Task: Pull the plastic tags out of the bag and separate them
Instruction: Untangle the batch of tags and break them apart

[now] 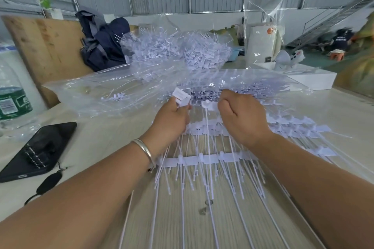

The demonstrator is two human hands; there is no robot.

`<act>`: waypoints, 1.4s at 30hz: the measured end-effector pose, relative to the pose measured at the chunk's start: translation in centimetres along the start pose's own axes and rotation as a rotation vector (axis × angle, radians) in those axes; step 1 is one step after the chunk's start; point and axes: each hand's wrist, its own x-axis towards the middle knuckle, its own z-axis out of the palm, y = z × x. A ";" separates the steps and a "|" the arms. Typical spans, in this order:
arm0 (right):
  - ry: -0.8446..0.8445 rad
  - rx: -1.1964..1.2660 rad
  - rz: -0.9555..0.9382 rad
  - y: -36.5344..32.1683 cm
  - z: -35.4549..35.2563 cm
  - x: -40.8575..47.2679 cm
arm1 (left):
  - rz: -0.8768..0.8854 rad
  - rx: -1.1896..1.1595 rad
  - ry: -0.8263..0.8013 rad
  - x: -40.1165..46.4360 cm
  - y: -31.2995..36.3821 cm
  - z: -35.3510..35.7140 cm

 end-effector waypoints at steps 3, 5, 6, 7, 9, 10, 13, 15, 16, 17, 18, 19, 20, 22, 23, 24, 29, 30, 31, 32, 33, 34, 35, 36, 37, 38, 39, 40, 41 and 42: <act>-0.038 -0.031 0.017 0.1 0.3 0.1 | 0.012 0.067 -0.001 -0.2 0.3 0.2; -0.078 -0.040 -0.005 0.1 0.5 0.1 | 0.019 0.085 0.041 -0.3 0.4 0.3; -0.097 -0.050 -0.026 0.1 0.6 0.1 | 0.000 0.060 0.047 -0.3 0.5 0.3; -0.108 -0.061 -0.049 0.0 0.7 0.1 | -0.024 0.020 0.035 -0.3 0.5 0.2; -0.107 -0.091 -0.092 -0.2 0.9 0.0 | -0.064 -0.035 -0.014 -0.3 0.5 0.0; -0.100 -0.111 -0.109 -0.3 1.0 0.0 | -0.078 -0.056 -0.037 -0.3 0.6 -0.2; -0.063 -0.170 -0.135 -0.4 1.2 -0.1 | -0.110 -0.170 -0.094 -0.4 0.9 -0.5; -0.044 -0.167 -0.136 -0.4 1.3 -0.2 | -0.096 -0.197 -0.160 -0.6 1.1 -0.6; -0.036 -0.151 -0.134 -0.3 1.3 -0.2 | -0.077 -0.192 -0.198 -0.7 1.2 -0.6; -0.029 -0.134 -0.133 -0.3 1.3 -0.2 | -0.058 -0.181 -0.223 -0.7 1.1 -0.5; -0.020 -0.123 -0.130 -0.2 1.3 -0.2 | -0.044 -0.168 -0.229 -0.7 1.1 -0.4; -0.009 -0.121 -0.127 -0.1 1.3 -0.1 | -0.031 -0.152 -0.223 -0.7 0.9 -0.4; 0.002 -0.122 -0.124 -0.1 1.3 -0.1 | -0.022 -0.141 -0.212 -0.7 0.8 -0.3; 0.021 -0.118 -0.107 0.0 1.2 0.0 | -0.017 -0.135 -0.190 -0.6 0.8 -0.3; 0.028 -0.108 -0.090 0.2 1.1 0.0 | -0.021 -0.145 -0.176 -0.6 0.8 -0.3; 0.032 -0.099 -0.069 0.3 1.0 0.1 | -0.028 -0.164 -0.161 -0.5 0.8 -0.5; 0.005 -0.008 0.037 0.6 0.4 0.2 | -0.071 -0.287 -0.155 -0.4 0.8 -0.7; -0.003 0.038 0.055 0.5 0.4 0.3 | -0.074 -0.307 -0.161 -0.4 0.9 -0.7; -0.011 0.085 0.065 0.5 0.3 0.3 | -0.075 -0.330 -0.164 -0.4 0.9 -0.7; -0.017 0.129 0.061 0.5 0.3 0.3 | -0.075 -0.354 -0.165 -0.4 1.0 -0.7; -0.017 0.164 0.042 0.4 0.2 0.3 | -0.072 -0.374 -0.166 -0.4 1.0 -0.8; -0.013 0.192 0.016 0.2 0.2 0.3 | -0.069 -0.393 -0.169 -0.5 1.1 -0.8; -0.004 0.218 -0.010 0.1 0.1 0.2 | -0.065 -0.413 -0.176 -0.5 1.2 -0.8; 0.011 0.247 -0.030 -0.1 0.1 0.2 | -0.065 -0.439 -0.184 -0.6 1.3 -0.8; 0.030 0.275 -0.041 -0.3 0.1 0.1 | -0.070 -0.475 -0.197 -0.7 1.4 -0.7; 0.048 0.297 -0.047 -0.4 0.2 0.1 | -0.079 -0.520 -0.217 -0.8 1.5 -0.7; 0.066 0.306 -0.050 -0.5 0.2 0.1 | -0.092 -0.570 -0.247 -0.8 1.5 -0.6; 0.085 0.304 -0.057 -0.5 0.3 0.0 | -0.112 -0.624 -0.287 -0.9 1.5 -0.4; 0.106 0.302 -0.071 -0.6 0.4 0.0 | -0.141 -0.683 -0.336 -1.1 1.4 -0.1; 0.126 0.312 -0.090 -0.8 0.6 0.0 | -0.174 -0.745 -0.393 -1.3 1.4 0.2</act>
